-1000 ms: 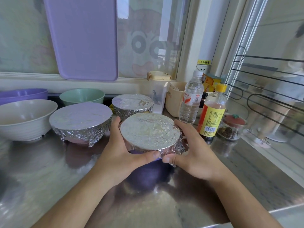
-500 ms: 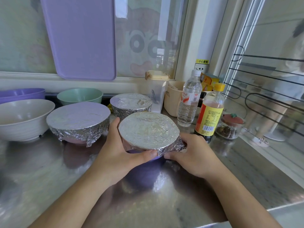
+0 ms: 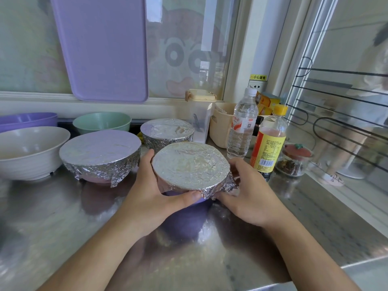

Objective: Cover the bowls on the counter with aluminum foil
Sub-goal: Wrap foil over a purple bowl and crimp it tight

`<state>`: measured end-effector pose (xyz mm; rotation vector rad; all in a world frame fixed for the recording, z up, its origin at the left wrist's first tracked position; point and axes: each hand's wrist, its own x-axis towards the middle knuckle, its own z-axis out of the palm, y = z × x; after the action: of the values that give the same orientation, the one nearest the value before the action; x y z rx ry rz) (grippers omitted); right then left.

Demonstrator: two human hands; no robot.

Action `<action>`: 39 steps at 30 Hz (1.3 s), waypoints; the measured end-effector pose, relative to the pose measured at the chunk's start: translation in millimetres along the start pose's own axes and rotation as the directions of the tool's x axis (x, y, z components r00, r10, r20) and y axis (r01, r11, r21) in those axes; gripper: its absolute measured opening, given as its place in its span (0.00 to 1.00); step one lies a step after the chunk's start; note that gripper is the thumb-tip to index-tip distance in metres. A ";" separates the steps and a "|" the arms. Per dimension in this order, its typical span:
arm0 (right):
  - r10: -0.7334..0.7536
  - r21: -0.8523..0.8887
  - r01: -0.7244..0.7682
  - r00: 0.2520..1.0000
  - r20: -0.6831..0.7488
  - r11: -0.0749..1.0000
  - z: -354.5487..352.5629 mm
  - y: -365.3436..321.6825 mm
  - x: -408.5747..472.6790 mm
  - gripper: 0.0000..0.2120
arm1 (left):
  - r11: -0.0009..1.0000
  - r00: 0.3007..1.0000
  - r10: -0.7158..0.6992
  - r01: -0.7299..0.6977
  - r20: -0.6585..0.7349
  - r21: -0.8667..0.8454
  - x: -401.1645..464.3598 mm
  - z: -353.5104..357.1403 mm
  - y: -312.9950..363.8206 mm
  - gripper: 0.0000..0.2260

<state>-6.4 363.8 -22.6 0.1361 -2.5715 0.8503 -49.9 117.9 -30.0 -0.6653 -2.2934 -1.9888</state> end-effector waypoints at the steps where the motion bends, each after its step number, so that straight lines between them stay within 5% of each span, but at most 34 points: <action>1: 0.001 -0.024 -0.001 1.000 -0.005 1.000 0.1 -0.3 -0.3 0.24 | 1.000 1.000 0.001 -0.001 -0.001 0.000 -0.1 0.4 -0.2 0.61; 7: 0.033 -0.147 -0.036 0.999 -0.021 0.988 1.4 1.3 -0.7 0.05 | 1.000 1.000 -0.010 0.010 -0.012 0.012 -0.7 1.8 2.3 0.50; 18: 0.097 -0.203 -0.098 0.995 -0.014 0.974 1.9 -0.6 -0.9 0.13 | 1.000 1.000 -0.022 0.022 0.000 0.008 -5.7 2.6 13.7 0.55; 26: 0.079 -0.561 -0.014 0.993 0.090 0.828 6.6 -19.4 -4.6 0.12 | 1.000 1.000 -0.012 0.012 0.024 0.020 -4.9 1.2 7.1 0.50; 35: 0.030 -0.629 0.061 0.991 0.133 0.775 14.5 -20.7 -7.2 0.16 | 0.999 0.999 0.009 -0.011 0.030 0.050 -3.8 1.1 3.6 0.45; 39: 0.075 -0.485 0.012 0.984 0.159 0.874 12.3 -11.2 -5.4 0.14 | 0.998 1.000 -0.002 0.002 0.011 0.071 -3.6 2.3 4.6 0.45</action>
<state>-3.5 347.4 -27.7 0.0155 -2.8703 0.1824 -44.5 119.4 -27.2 -0.6703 -2.3587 -1.8995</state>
